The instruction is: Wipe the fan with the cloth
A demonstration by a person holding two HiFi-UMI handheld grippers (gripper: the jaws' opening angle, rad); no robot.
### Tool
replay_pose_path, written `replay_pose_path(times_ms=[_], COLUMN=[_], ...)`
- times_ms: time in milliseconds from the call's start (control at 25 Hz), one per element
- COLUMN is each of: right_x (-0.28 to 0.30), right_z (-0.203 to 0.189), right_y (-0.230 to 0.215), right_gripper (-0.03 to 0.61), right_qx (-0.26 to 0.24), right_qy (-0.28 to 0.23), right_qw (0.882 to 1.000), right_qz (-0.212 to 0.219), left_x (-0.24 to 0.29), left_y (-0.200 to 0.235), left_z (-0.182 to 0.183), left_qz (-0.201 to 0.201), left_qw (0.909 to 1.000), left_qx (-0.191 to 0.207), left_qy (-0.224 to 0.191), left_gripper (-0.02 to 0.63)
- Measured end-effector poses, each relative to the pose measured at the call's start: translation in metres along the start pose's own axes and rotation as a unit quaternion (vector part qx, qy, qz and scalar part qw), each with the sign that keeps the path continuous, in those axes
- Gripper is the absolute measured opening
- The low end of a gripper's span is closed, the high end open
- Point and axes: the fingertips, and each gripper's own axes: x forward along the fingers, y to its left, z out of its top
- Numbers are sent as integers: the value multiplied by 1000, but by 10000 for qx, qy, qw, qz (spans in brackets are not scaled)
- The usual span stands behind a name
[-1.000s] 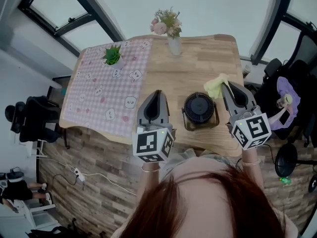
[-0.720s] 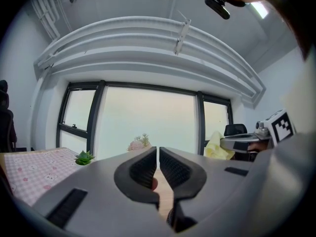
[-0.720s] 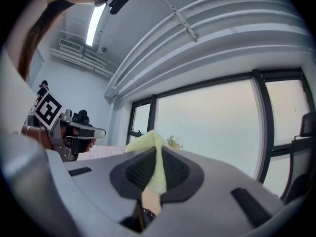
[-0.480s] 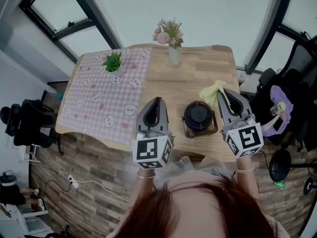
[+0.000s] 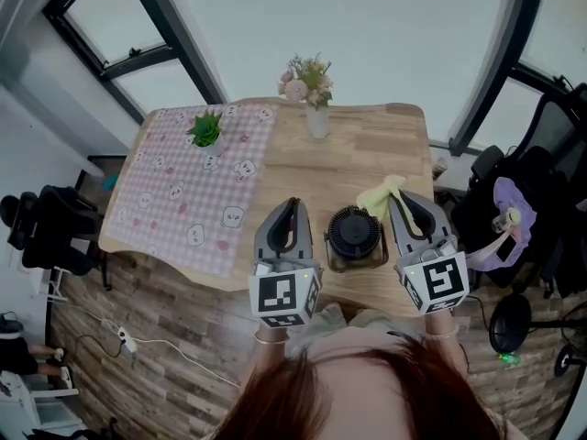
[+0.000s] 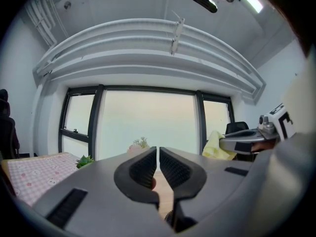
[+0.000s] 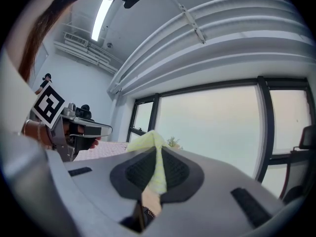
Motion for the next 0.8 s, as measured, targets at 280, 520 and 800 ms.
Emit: replay_pose_path(times_ms=[280,520,800], right_x=[-18,-37,-63], right_z=[-4,-11,-14], right_y=[-26,-41,-51], right_gripper=[28,28,26], right_qx=[139,215,227], right_qy=[50,34,-49], right_qw=[9999,9994,9986], right_qz=[64,263,469], left_x=[4,5,-12], left_y=[-32,-59,-85], left_z=[8,3,2], left_qz=[101,247,475], left_qw=[9999,9996,9988], left_qx=[-36,-65,-81], left_qy=[-24,108,115], left_gripper=[21,21,21])
